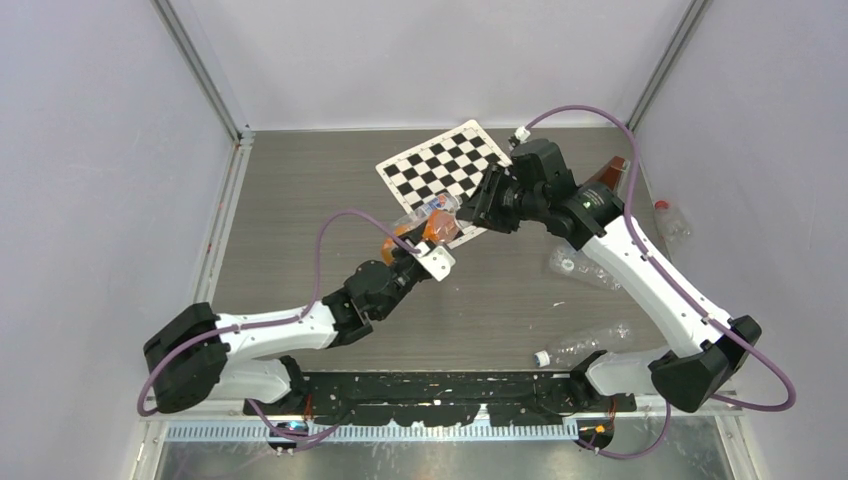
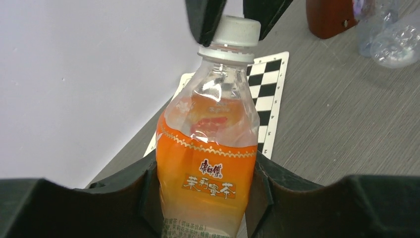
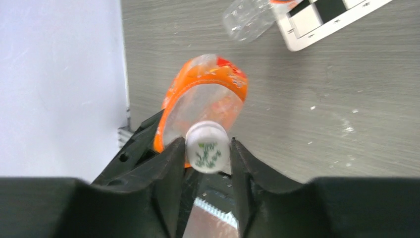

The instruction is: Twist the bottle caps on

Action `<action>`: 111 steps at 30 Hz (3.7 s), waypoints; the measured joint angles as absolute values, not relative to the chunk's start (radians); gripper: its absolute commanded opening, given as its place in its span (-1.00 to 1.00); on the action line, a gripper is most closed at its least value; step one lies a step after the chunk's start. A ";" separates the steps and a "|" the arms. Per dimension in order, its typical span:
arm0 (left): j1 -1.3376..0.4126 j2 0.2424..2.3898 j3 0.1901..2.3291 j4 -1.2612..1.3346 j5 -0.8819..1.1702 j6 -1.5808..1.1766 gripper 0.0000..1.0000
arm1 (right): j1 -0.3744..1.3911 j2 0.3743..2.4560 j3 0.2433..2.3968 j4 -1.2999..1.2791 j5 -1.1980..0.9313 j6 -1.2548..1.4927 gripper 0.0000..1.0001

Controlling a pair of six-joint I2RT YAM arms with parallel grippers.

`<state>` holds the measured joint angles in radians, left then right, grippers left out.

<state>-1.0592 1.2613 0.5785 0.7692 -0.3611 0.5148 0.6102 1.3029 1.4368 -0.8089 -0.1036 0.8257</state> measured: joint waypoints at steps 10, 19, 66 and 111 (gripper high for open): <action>-0.936 0.973 0.654 0.293 -0.129 0.312 -1.00 | 0.638 1.335 1.694 -0.902 -0.269 0.481 0.76; -0.720 0.981 0.918 -0.321 0.403 0.231 -1.00 | 0.639 1.204 1.610 -0.950 -0.500 -0.057 0.59; -0.697 1.165 1.098 -0.599 0.890 0.185 -1.00 | 0.662 1.232 1.479 -1.097 -0.895 -0.815 -0.14; -0.955 0.937 0.687 0.097 -0.007 0.140 -1.00 | 0.665 1.188 1.407 -0.649 -0.262 0.374 0.60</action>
<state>-0.9554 0.9371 0.6872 0.0971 -0.0067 0.1402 0.6655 1.1881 1.4067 -0.6487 -0.2615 0.3740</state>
